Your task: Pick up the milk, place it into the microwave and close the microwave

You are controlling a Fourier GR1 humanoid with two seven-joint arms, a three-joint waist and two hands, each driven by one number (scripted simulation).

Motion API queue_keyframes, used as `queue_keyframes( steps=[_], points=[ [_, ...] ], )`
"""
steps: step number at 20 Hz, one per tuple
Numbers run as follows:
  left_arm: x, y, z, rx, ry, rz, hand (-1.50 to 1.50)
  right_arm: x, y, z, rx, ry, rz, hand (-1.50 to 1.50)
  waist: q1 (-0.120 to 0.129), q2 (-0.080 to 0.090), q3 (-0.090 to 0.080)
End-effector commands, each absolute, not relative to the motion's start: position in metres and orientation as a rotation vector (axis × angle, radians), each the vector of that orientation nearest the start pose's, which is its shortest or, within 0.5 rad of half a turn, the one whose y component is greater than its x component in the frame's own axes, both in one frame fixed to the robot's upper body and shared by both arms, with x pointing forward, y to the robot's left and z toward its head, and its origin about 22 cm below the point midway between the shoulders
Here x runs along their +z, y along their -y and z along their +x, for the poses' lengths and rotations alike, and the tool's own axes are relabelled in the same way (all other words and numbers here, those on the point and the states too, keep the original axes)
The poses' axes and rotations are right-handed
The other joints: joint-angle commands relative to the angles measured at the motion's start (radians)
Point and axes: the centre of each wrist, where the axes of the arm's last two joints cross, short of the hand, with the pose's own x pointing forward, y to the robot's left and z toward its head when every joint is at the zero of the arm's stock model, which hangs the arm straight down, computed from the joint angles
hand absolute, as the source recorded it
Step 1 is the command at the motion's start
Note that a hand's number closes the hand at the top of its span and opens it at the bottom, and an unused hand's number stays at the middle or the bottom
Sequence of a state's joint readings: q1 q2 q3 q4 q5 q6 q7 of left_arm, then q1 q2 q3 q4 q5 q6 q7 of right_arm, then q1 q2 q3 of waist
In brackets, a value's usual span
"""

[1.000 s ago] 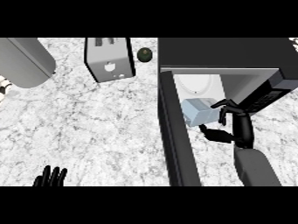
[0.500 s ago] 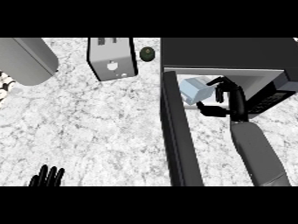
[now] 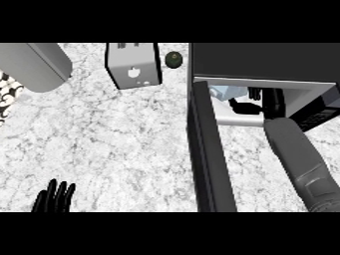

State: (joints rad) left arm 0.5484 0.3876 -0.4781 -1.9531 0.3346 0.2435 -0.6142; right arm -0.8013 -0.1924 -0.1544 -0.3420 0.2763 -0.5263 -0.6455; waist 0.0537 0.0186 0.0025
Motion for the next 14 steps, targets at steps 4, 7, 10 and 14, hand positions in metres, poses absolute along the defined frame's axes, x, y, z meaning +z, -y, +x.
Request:
queue_keyframes(
  steps=[4, 7, 10, 14],
  points=[
    [-0.008, -0.232, 0.091, -0.017, 1.842, -0.055, -1.50, 0.003, 0.266, 0.415, 0.347, 1.756, -0.955, 1.50, 0.025, 0.011, 0.001],
    [-0.002, -0.233, 0.105, -0.031, 1.861, -0.036, -1.50, 0.012, 0.270, 0.420, 0.307, 1.733, -1.045, 1.50, 0.029, 0.016, 0.001],
    [-0.010, -0.227, 0.093, -0.048, 1.828, -0.065, -1.50, 0.001, 0.267, 0.415, 0.385, 1.721, -1.086, -1.50, 0.054, 0.023, 0.002],
    [-0.012, -0.222, 0.100, -0.072, 1.838, -0.052, -1.50, -0.007, 0.263, 0.412, 0.453, 1.698, -1.125, -1.50, 0.050, 0.025, 0.002]
  ],
)
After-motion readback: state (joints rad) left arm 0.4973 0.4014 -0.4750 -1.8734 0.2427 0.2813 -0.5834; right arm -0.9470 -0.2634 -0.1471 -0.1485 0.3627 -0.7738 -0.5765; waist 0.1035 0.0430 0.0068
